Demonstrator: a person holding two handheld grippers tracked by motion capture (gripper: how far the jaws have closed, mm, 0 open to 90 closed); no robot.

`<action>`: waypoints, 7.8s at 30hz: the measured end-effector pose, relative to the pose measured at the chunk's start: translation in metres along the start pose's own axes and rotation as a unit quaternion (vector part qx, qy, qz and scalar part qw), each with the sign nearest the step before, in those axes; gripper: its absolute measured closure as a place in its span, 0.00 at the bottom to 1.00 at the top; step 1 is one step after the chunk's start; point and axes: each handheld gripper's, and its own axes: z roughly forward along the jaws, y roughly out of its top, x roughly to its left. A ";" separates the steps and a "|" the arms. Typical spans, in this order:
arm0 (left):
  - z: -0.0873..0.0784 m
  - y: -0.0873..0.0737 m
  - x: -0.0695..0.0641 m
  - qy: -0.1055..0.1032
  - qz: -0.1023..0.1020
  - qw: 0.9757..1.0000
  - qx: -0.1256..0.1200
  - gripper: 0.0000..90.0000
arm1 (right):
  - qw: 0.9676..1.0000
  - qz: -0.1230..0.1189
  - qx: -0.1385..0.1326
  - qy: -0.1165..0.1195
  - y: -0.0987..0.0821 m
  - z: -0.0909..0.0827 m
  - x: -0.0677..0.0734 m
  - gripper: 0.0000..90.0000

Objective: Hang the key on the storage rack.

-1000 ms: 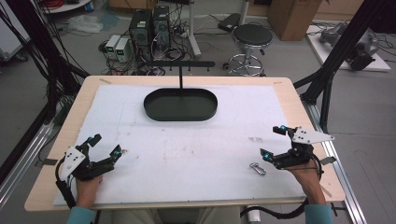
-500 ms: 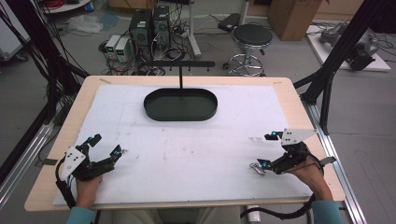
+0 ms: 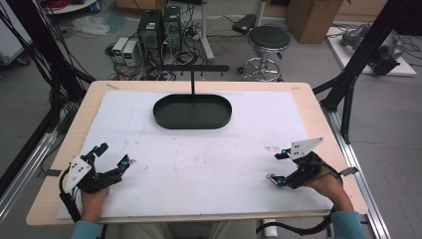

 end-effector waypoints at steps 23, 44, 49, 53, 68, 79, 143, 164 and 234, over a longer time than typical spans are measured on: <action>0.000 0.000 0.000 0.001 0.001 1.000 -0.001 0.16 | 0.996 -0.015 0.078 0.036 -0.005 0.011 -0.006 0.75; 0.000 0.000 -0.001 0.001 0.002 1.000 -0.001 0.16 | 0.995 -0.022 0.089 0.041 -0.003 0.015 -0.004 0.92; 0.000 0.000 0.000 0.001 0.001 1.000 -0.001 0.16 | 0.996 -0.021 0.083 0.041 -0.003 0.014 -0.004 0.94; 0.000 0.000 -0.001 0.001 0.001 1.000 -0.001 0.16 | 0.995 -0.021 0.084 0.039 -0.003 0.014 -0.005 0.97; 0.000 0.000 -0.001 0.001 0.001 1.000 -0.001 0.16 | 0.996 -0.005 0.074 0.042 0.000 0.013 -0.003 0.99; 0.000 0.000 -0.001 0.001 0.001 1.000 -0.001 0.16 | 0.996 0.086 -0.023 0.015 0.008 -0.005 -0.012 0.99; 0.001 0.000 -0.001 0.000 -0.001 1.000 -0.001 0.16 | 0.992 0.073 -0.099 -0.028 0.246 0.004 -0.153 0.99; 0.001 0.000 0.000 0.000 0.000 1.000 0.002 0.16 | 0.996 0.078 -0.035 -0.025 0.257 0.040 -0.173 0.99; 0.001 0.000 0.000 0.001 -0.001 1.000 0.005 0.16 | 0.978 0.131 -0.097 -0.132 0.246 0.033 -0.157 0.01</action>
